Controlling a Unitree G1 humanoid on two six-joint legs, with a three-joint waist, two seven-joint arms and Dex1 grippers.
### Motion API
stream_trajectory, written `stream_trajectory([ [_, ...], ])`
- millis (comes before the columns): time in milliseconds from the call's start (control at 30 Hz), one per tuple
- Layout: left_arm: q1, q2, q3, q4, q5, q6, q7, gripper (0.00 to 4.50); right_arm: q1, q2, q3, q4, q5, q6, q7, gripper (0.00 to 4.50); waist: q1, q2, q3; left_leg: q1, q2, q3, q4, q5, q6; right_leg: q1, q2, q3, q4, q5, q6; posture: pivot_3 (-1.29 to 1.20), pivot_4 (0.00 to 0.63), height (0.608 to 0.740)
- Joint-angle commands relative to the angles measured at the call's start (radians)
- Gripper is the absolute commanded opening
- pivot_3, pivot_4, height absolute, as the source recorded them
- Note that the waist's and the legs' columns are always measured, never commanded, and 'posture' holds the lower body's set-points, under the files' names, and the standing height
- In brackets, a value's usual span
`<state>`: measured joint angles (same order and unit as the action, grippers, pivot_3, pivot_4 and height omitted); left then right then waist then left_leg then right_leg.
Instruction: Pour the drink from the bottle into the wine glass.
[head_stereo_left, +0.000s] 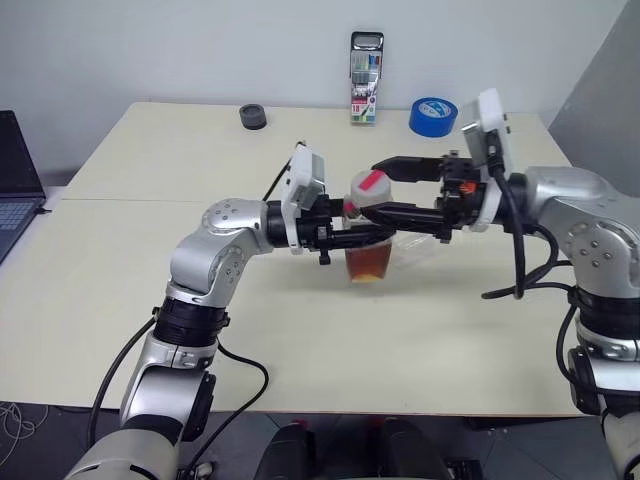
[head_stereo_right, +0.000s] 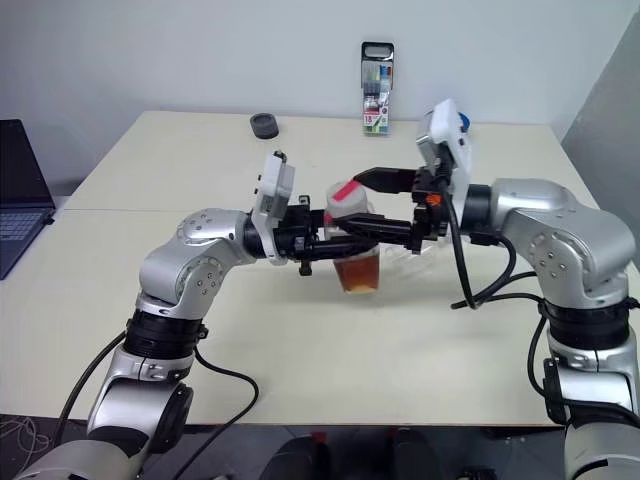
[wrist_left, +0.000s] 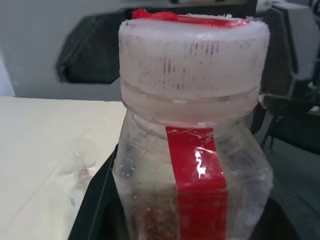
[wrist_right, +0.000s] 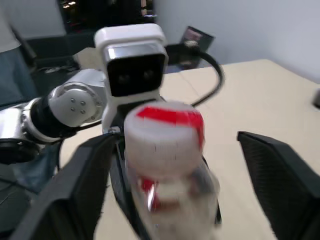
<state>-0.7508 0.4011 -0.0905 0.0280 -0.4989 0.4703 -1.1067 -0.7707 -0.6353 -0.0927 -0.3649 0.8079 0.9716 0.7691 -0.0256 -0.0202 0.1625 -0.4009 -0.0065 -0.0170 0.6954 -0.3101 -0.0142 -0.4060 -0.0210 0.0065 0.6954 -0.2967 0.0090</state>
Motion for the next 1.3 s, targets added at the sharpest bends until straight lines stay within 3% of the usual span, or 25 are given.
stream_trajectory([
  [33, 0.002, -0.001, 0.027, -0.008, 0.006, -0.030, 0.028, 1.77, 0.026, 0.034, -0.073, -0.127, 0.035, 0.026, -0.152, 4.48, -0.004, 0.000, 0.000, 0.000, 0.000, 0.000, 0.000, 0.000, 0.000, 0.000, 0.000, 0.000, 0.001, 0.000, 0.000, 0.00, 0.150, 0.740],
  [300, -0.009, -0.035, 0.021, 0.015, 0.026, -0.047, 0.083, 1.77, 0.078, 0.240, 0.041, -0.281, -0.100, 0.019, -0.515, 4.48, -0.003, 0.000, 0.000, 0.000, 0.000, 0.000, 0.000, 0.000, -0.001, -0.001, 0.000, 0.001, 0.002, 0.000, 0.000, 0.00, 0.150, 0.740],
  [633, -0.019, -0.056, 0.011, 0.014, 0.033, -0.052, 0.082, 1.77, 0.100, 0.280, 0.078, -0.275, -0.163, 0.000, -0.569, 4.48, -0.004, 0.000, 0.000, 0.000, 0.000, 0.000, 0.000, 0.002, -0.003, -0.001, 0.000, 0.000, 0.001, 0.000, 0.000, 0.00, 0.150, 0.740],
  [733, -0.016, -0.054, 0.013, 0.011, 0.033, -0.050, 0.082, 1.77, 0.097, 0.278, 0.077, -0.269, -0.166, -0.007, -0.552, 3.96, -0.005, 0.000, 0.000, 0.000, 0.000, 0.000, 0.000, 0.002, -0.003, -0.001, 0.000, 0.000, 0.001, 0.000, 0.000, 0.00, 0.150, 0.740],
  [933, -0.010, -0.050, 0.014, 0.006, 0.032, -0.050, 0.083, 1.77, 0.092, 0.276, 0.080, -0.266, -0.165, -0.013, -0.532, 1.96, -0.004, 0.000, 0.000, 0.000, 0.000, 0.000, 0.000, 0.002, -0.003, -0.001, 0.000, 0.000, 0.001, 0.000, 0.000, 0.00, 0.150, 0.740],
  [1133, 0.013, -0.049, 0.010, -0.027, 0.024, -0.041, 0.086, 1.77, 0.079, 0.247, 0.076, -0.251, -0.163, -0.020, -0.494, 1.85, -0.004, 0.000, 0.000, 0.000, 0.000, 0.000, 0.000, 0.002, -0.003, -0.001, 0.000, 0.000, 0.001, 0.000, 0.000, 0.00, 0.150, 0.740],
  [1300, 0.050, -0.013, -0.009, -0.129, -0.041, 0.023, 0.009, 1.77, 0.030, 0.117, 0.046, -0.182, -0.052, -0.038, -0.234, 1.85, -0.004, 0.000, 0.000, 0.000, 0.000, 0.001, 0.000, 0.000, -0.001, -0.001, 0.000, 0.000, 0.001, 0.000, 0.000, 0.00, 0.150, 0.740],
])
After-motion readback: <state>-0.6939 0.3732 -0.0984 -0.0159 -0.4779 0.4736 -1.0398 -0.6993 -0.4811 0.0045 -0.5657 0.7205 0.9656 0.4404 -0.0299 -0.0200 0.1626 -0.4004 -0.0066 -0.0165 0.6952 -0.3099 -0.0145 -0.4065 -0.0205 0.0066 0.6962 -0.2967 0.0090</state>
